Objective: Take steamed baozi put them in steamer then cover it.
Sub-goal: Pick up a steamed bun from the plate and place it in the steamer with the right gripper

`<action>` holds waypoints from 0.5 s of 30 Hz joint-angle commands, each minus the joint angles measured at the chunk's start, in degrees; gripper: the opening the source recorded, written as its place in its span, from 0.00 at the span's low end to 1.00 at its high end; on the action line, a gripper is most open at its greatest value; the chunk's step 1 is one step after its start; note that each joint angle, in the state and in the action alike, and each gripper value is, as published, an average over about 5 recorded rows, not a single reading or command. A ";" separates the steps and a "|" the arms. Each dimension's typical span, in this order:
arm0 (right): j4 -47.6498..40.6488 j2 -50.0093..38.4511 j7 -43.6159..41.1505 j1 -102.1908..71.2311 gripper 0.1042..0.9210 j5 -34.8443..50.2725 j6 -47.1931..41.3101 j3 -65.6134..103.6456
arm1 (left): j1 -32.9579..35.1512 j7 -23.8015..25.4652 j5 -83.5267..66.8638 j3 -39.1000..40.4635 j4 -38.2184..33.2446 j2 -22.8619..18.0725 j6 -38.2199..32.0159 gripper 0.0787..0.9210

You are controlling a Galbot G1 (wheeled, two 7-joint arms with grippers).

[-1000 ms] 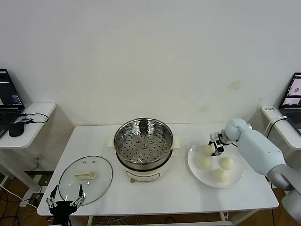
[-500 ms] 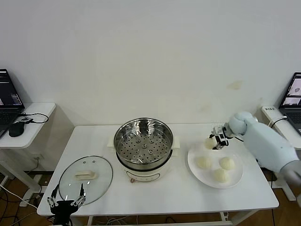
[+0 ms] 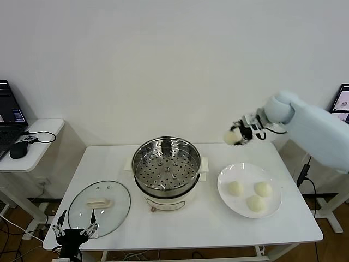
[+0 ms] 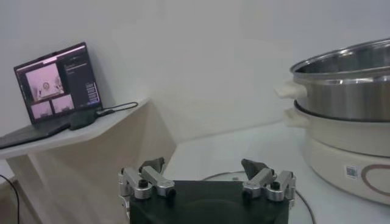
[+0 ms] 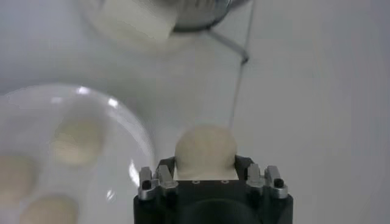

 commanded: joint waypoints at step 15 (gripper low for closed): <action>-14.54 29.69 6.32 2.41 0.62 -12.14 21.66 -14.31 | -1.18 0.21 -0.97 -1.41 0.09 -0.43 0.42 0.88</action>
